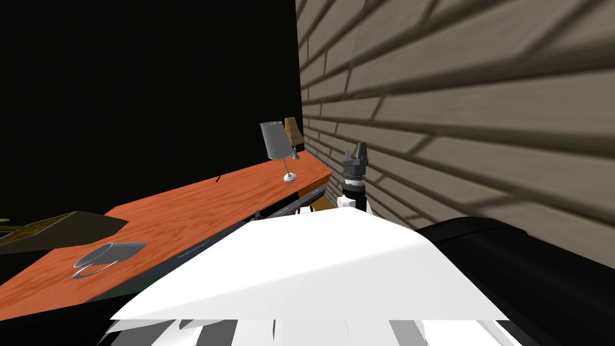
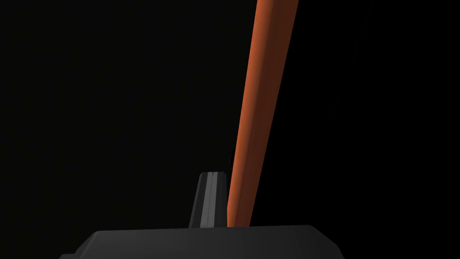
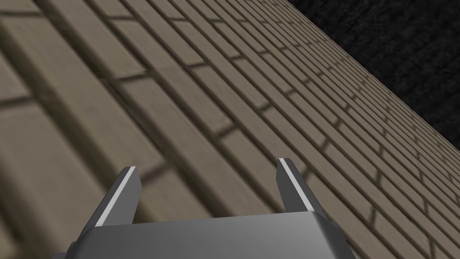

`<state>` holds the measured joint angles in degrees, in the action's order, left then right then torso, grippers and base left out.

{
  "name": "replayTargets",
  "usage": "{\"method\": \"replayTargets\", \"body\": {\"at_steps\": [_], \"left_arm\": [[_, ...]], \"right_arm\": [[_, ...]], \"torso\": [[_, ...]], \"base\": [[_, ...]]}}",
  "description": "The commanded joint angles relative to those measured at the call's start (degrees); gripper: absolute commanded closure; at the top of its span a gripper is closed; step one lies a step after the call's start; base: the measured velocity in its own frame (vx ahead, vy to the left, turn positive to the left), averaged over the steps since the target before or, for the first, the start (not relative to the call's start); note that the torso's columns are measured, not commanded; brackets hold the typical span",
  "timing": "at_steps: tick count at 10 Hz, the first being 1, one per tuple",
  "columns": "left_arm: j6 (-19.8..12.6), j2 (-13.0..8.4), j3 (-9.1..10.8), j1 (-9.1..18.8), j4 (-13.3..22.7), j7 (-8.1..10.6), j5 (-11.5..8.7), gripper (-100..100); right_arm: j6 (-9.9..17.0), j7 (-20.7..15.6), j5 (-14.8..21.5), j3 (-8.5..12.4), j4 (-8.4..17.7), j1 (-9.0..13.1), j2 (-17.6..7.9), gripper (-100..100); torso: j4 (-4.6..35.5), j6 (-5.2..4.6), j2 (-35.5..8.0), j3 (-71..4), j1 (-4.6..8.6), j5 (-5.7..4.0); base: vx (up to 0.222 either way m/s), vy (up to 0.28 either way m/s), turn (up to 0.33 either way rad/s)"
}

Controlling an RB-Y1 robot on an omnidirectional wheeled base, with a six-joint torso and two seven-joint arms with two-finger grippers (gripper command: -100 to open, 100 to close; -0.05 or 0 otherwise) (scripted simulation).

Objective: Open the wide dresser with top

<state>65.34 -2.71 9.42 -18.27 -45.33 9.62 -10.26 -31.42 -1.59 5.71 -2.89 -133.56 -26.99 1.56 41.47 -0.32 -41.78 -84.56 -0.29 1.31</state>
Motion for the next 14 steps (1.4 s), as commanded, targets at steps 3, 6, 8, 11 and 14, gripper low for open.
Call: {"method": "replayTargets", "body": {"at_steps": [3, 6, 8, 11, 14], "left_arm": [[-0.61, 2.43, -0.81, 0.08, 3.52, 0.18, 0.23, -100], [-0.19, 4.77, -0.69, 0.25, 4.77, 0.27, 0.09, -100], [-1.99, 3.72, -0.47, 0.72, 3.33, 0.29, -0.06, -100], [-2.43, 3.54, -0.41, 0.76, 2.83, 0.34, -0.11, -100], [-2.08, 3.59, -0.62, -0.23, 2.47, 0.63, 0.01, 100]], "right_arm": [[0.00, 0.00, 0.00, 0.00, 0.00, 0.00, 0.00, 0], [0.00, 0.00, 0.00, 0.00, 0.00, -0.01, 0.00, 0], [0.00, 0.00, 0.00, 0.00, 0.00, 0.00, 0.00, 0], [0.00, 0.00, 0.00, 0.00, 0.00, 0.00, 0.00, 0], [0.00, 0.00, 0.00, 0.00, 0.00, 0.00, 0.00, 0]], "torso": [[0.01, -0.05, 0.18, -0.09, -0.07, 0.00], [0.73, 0.30, -0.37, -0.06, 0.35, -1.24], [0.86, 0.31, -0.66, 0.10, 0.20, -1.29], [0.81, 0.32, -0.51, 0.00, 0.28, -1.31], [0.82, 0.32, -0.50, 0.00, 0.29, -1.31]], "base": [[0.007, -0.012, 0.011], [0.027, -0.064, -0.011], [0.008, -0.012, 0.023], [0.002, -0.002, 0.007], [-0.029, -0.010, -0.008]]}}
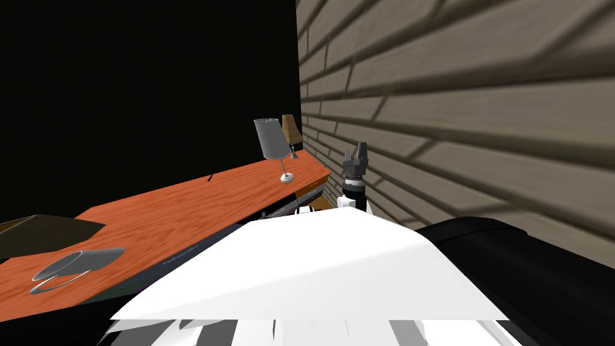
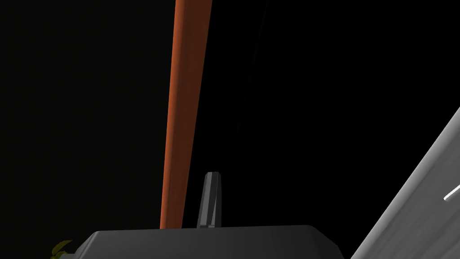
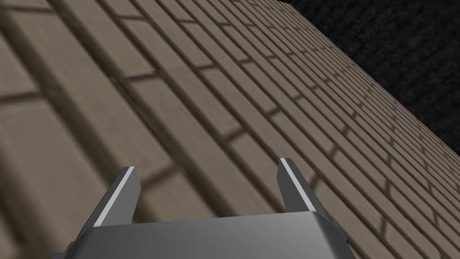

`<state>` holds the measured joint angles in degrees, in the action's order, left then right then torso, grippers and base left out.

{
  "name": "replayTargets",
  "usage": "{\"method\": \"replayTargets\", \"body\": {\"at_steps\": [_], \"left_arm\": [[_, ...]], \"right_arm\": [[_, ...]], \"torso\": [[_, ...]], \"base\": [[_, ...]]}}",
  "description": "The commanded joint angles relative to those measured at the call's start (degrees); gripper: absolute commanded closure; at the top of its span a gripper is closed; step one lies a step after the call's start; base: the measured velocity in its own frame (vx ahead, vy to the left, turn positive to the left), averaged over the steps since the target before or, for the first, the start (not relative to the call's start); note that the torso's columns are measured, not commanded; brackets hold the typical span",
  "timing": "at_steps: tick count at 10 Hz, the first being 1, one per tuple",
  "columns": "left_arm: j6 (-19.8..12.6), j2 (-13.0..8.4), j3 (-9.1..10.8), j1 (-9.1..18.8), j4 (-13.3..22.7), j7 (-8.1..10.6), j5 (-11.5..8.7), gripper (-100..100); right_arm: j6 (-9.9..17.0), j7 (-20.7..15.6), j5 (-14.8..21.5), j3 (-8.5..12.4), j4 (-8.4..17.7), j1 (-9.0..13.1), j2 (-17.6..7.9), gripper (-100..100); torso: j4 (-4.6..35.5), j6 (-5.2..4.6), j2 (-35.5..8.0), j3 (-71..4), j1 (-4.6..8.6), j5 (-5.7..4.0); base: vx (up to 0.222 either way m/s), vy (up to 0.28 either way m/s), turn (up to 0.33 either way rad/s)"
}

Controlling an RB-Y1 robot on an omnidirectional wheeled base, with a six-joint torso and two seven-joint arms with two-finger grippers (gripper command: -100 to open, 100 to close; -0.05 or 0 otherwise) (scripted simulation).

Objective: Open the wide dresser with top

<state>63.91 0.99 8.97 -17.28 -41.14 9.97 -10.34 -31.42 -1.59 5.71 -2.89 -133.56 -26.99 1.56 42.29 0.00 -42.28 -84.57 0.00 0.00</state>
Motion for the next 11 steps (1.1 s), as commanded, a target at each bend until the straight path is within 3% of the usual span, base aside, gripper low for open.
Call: {"method": "replayTargets", "body": {"at_steps": [1, 4, 5, 6, 11], "left_arm": [[-0.87, -0.15, -0.22, -1.62, -2.30, 0.37, 0.12, 100], [-2.17, -0.37, -0.55, -4.05, -5.76, 0.92, 0.29, 100], [-1.69, -0.37, -0.44, -3.32, -4.59, 0.80, 0.23, 100], [-1.88, -2.27, -0.44, -3.36, -4.72, 0.85, 0.22, -100], [-3.26, -8.28, -0.40, -3.11, -5.46, 0.87, 0.15, -100]], "right_arm": [[0.00, 0.00, 0.00, 0.00, 0.00, 0.01, 0.01, 0], [0.00, 0.00, 0.00, -0.01, 0.00, 0.02, 0.01, 0], [0.00, 0.00, 0.00, -0.01, 0.00, 0.02, 0.01, 0], [0.00, 0.00, 0.00, 0.00, 0.00, 0.01, 0.00, 0], [0.00, 0.00, 0.00, 0.00, 0.00, 0.00, 0.00, 0]], "torso": [[0.04, 0.00, -0.22, 0.12, 0.13, -0.03], [0.03, 0.00, -0.12, 0.07, 0.05, -0.01], [0.01, 0.00, -0.03, 0.02, -0.02, 0.01], [-0.06, -0.01, 0.27, -0.14, -0.18, 0.05], [0.01, -0.01, -0.04, 0.03, 0.02, 0.00]], "base": [[-0.123, -0.083, 0.001], [-0.148, -0.088, 0.002], [-0.071, -0.038, 0.003], [-0.014, -0.011, -0.002], [0.016, 0.003, -0.001]]}}
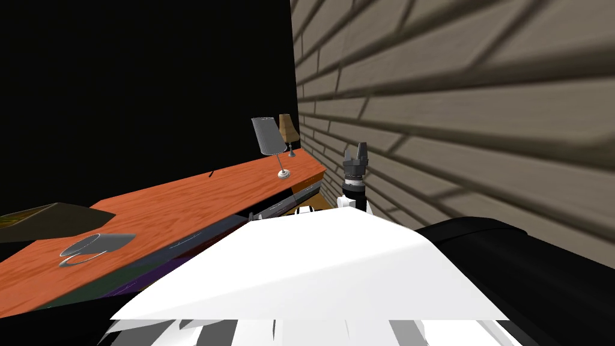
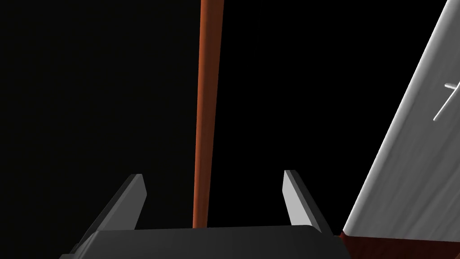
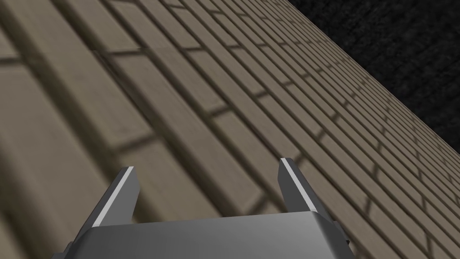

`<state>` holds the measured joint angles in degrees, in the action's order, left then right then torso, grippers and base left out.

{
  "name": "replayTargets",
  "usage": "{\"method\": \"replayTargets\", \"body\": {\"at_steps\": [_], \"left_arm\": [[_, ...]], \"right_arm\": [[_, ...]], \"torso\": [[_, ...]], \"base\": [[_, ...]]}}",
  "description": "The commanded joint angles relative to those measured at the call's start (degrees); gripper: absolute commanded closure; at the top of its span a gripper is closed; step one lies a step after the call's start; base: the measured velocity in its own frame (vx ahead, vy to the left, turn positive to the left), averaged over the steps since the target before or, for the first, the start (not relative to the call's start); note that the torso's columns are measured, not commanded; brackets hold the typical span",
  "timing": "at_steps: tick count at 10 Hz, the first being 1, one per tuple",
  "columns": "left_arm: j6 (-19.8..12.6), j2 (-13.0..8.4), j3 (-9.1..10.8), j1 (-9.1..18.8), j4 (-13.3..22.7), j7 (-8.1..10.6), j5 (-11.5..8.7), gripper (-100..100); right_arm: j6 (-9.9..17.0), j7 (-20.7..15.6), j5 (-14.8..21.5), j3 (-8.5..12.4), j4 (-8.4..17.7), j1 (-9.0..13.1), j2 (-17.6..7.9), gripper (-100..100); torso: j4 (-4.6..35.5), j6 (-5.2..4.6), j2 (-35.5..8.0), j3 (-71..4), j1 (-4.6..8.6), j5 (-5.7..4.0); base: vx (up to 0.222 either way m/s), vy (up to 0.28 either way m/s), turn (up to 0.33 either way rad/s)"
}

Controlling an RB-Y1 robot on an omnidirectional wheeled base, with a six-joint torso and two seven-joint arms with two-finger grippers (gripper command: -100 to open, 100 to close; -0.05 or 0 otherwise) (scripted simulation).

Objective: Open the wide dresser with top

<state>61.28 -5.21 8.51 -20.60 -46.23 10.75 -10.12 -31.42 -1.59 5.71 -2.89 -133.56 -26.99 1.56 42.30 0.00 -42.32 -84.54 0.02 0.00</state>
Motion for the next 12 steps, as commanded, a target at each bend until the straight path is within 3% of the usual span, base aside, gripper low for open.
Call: {"method": "replayTargets", "body": {"at_steps": [1, 3, 4, 5, 6, 10, 12], "left_arm": [[-1.91, -2.78, 0.13, 0.42, -1.20, 0.13, -0.17, -100], [-4.27, -1.48, 0.26, 0.80, -2.92, 0.23, -0.37, -100], [-5.82, -2.52, 0.34, 1.06, -3.98, 0.28, -0.50, -100], [-6.82, -2.21, 0.40, 1.22, -4.73, 0.32, -0.58, -100], [-7.79, -0.07, 0.47, 1.36, -5.55, 0.38, -0.69, -100], [-8.45, 4.37, 0.52, 1.45, -6.18, 0.43, -0.77, -100], [-10.16, 3.23, 0.84, 1.95, -7.22, 0.61, -0.98, -100]], "right_arm": [[0.00, 0.00, 0.00, 0.00, 0.00, 0.00, 0.00, 0], [0.00, 0.00, 0.00, 0.00, 0.00, 0.00, 0.00, 0], [0.00, 0.00, 0.00, 0.00, 0.00, -0.01, 0.00, 0], [0.00, 0.00, 0.00, 0.00, 0.00, -0.01, 0.00, 0], [0.00, 0.00, 0.00, 0.00, 0.00, -0.01, 0.00, 0], [0.00, 0.00, 0.00, 0.00, 0.00, 0.00, 0.00, 0], [0.00, 0.00, 0.00, 0.00, 0.00, 0.00, 0.00, 0]], "torso": [[0.00, 0.00, 0.00, 0.00, 0.01, -0.01], [-0.04, 0.00, 0.14, -0.09, 0.02, 0.00], [-0.04, 0.00, 0.14, -0.10, 0.01, -0.01], [-0.04, 0.00, 0.13, -0.09, -0.07, 0.01], [-0.02, 0.01, 0.04, -0.04, -0.04, 0.01], [0.02, 0.01, -0.09, 0.05, -0.03, 0.01], [0.00, 0.01, 0.01, -0.01, -0.03, 0.00]], "base": [[0.034, -0.002, -0.007], [0.066, -0.009, -0.008], [0.085, 0.004, -0.010], [0.073, 0.000, -0.008], [0.067, -0.009, -0.006], [0.022, -0.001, -0.001], [0.027, 0.005, 0.001]]}}
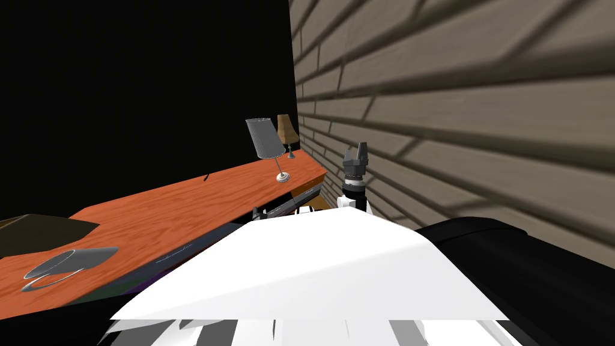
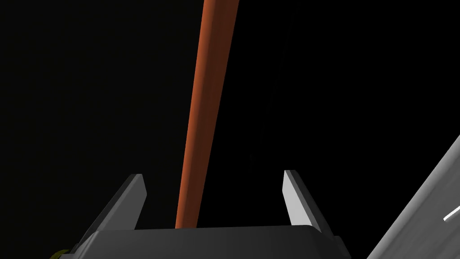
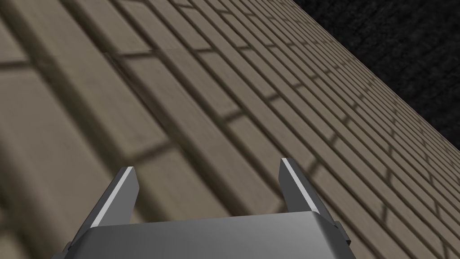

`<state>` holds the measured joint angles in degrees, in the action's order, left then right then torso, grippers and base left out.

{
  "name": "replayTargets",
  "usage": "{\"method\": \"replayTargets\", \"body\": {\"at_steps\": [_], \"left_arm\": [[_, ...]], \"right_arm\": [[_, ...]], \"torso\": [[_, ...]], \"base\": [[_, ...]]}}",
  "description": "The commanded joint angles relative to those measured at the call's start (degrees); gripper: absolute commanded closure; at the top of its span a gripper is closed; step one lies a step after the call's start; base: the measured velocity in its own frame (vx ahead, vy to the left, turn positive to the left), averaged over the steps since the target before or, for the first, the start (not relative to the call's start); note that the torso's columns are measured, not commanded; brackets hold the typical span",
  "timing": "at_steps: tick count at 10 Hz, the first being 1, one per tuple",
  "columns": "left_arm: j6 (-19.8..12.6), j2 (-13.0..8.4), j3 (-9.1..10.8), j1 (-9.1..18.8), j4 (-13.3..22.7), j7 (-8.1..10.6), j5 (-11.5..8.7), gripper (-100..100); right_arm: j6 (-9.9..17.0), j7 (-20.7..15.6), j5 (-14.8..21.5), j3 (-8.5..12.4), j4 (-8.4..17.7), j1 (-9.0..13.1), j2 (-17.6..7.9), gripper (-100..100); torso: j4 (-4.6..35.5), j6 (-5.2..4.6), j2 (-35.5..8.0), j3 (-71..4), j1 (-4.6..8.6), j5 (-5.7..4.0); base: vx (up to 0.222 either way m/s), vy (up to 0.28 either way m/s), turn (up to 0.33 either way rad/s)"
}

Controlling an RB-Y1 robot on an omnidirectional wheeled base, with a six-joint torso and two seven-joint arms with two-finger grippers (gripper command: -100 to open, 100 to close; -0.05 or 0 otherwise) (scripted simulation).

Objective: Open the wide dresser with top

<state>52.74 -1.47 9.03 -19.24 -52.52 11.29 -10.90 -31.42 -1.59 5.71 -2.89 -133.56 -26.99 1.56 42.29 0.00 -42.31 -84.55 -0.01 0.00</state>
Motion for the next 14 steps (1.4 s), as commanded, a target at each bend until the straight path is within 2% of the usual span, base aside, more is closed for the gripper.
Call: {"method": "replayTargets", "body": {"at_steps": [1, 2, 7, 9, 10, 14], "left_arm": [[-0.52, -0.15, 0.13, 0.29, -0.32, -0.04, -0.07, -100], [-0.68, -0.17, 0.15, 0.34, -0.37, -0.05, -0.08, 100], [-1.28, -0.52, -0.38, -2.10, -3.39, 0.76, 0.05, 100], [-2.30, -0.34, -0.57, -2.46, -3.05, 0.70, 0.08, 100], [-1.58, -0.25, -0.90, -3.66, -3.77, 0.98, 0.20, 100], [0.05, -0.24, -1.27, -5.13, -5.08, 1.32, 0.36, 100]], "right_arm": [[0.00, 0.00, 0.00, 0.00, 0.00, -0.01, 0.00, 0], [0.00, 0.00, 0.00, 0.00, 0.00, -0.01, 0.00, 0], [0.00, 0.00, 0.00, -0.01, 0.01, 0.02, 0.01, 0], [0.00, 0.00, 0.00, -0.01, 0.00, 0.02, 0.01, 0], [0.00, 0.00, 0.00, 0.00, 0.00, 0.01, 0.00, 0], [0.00, 0.00, 0.00, -0.01, 0.00, 0.01, 0.01, 0]], "torso": [[-0.04, -0.01, 0.19, -0.11, -0.03, 0.01], [-0.04, 0.00, 0.10, -0.08, 0.00, 0.01], [0.42, 0.11, -0.66, 0.22, 0.60, -0.55], [0.40, 0.09, -0.36, 0.03, 0.42, -0.58], [0.30, 0.07, -0.08, -0.11, 0.28, -0.48], [0.38, 0.12, -0.41, 0.06, 0.41, -0.57]], "base": [[0.035, 0.007, -0.001], [0.000, 0.000, 0.000], [-0.128, -0.075, 0.005], [-0.095, -0.045, -0.003], [-0.112, -0.063, -0.005], [-0.135, -0.064, 0.004]]}}
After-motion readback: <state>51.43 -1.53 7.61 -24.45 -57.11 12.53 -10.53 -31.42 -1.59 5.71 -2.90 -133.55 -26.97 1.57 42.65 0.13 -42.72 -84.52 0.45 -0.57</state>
